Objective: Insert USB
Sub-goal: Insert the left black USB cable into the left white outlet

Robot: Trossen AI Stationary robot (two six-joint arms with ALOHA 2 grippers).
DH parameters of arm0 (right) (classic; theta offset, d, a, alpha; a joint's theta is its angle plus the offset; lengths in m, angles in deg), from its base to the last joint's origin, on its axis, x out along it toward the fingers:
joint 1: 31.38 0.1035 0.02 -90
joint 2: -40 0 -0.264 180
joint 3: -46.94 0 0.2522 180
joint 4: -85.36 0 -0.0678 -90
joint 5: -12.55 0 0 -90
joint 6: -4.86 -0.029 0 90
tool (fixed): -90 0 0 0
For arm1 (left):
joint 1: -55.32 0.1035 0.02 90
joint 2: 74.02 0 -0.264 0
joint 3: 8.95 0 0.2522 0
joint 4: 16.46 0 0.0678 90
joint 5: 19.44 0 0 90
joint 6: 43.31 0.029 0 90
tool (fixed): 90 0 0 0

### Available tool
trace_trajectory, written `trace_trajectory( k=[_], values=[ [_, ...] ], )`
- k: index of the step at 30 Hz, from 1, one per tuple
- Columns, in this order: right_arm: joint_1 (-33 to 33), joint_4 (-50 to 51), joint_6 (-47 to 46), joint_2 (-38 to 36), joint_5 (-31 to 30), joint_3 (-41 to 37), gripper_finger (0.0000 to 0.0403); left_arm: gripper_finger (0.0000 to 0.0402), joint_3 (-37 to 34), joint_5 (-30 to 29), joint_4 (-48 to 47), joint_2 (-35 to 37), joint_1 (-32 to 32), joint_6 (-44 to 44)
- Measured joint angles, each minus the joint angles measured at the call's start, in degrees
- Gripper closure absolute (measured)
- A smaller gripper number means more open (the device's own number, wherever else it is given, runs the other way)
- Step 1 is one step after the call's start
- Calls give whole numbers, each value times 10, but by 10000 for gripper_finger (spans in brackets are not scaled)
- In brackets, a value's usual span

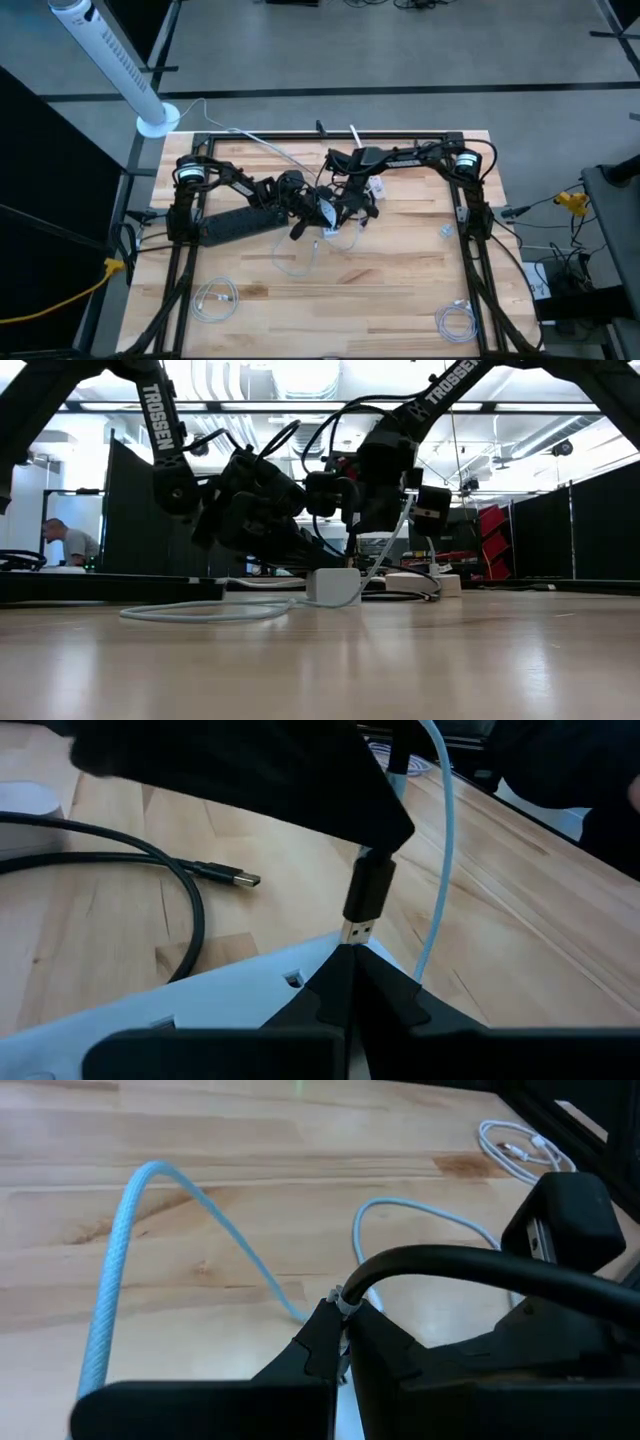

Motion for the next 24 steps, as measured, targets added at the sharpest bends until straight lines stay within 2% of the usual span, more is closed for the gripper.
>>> trace_trajectory(
  k=[24],
  values=[
    [0, -14, -39, -11, -20, 1, 402, 402, -9, -5, 10, 1, -6, -1]
  ],
)
